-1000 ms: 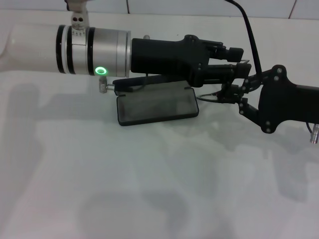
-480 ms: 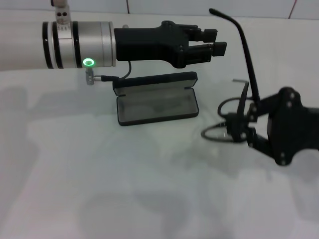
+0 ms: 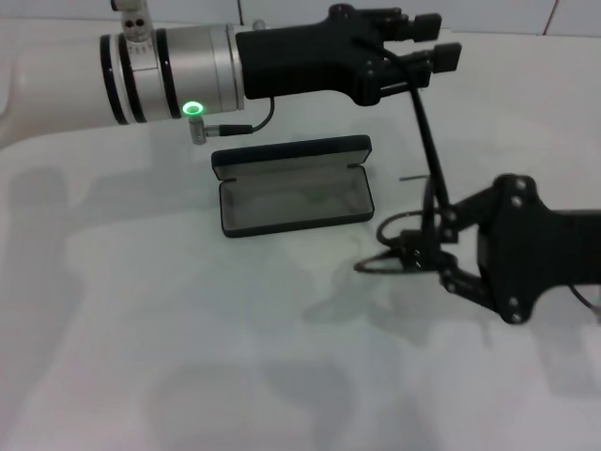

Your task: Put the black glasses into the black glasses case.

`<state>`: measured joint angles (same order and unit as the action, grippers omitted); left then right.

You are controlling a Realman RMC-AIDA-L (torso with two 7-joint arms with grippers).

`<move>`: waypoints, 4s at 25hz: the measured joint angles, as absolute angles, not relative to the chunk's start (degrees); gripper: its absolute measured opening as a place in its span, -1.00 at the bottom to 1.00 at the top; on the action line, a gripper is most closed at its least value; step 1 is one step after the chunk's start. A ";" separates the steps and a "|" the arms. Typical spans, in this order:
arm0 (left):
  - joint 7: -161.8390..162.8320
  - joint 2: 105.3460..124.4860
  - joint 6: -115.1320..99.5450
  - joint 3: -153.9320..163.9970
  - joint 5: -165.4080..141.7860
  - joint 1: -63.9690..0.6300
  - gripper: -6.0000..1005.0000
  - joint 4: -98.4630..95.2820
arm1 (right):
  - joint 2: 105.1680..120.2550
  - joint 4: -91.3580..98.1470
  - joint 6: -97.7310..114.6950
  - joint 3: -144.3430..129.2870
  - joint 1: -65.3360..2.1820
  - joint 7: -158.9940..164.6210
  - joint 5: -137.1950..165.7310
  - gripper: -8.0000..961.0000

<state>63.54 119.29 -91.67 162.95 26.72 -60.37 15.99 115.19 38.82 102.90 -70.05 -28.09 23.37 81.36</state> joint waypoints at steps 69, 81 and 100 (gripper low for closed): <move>57.52 116.64 -90.82 162.95 48.37 -49.92 -0.09 15.99 | 116.19 51.03 41.12 -102.17 -33.37 53.06 83.65 -0.60; 57.30 117.08 -90.18 162.95 48.25 -50.88 -0.09 15.99 | 116.19 52.37 23.57 -117.94 -34.37 54.92 83.02 -0.59; 57.25 117.49 -90.17 162.95 48.07 -50.98 -0.09 15.62 | 116.19 53.84 17.73 -124.84 -34.93 54.77 82.18 -0.57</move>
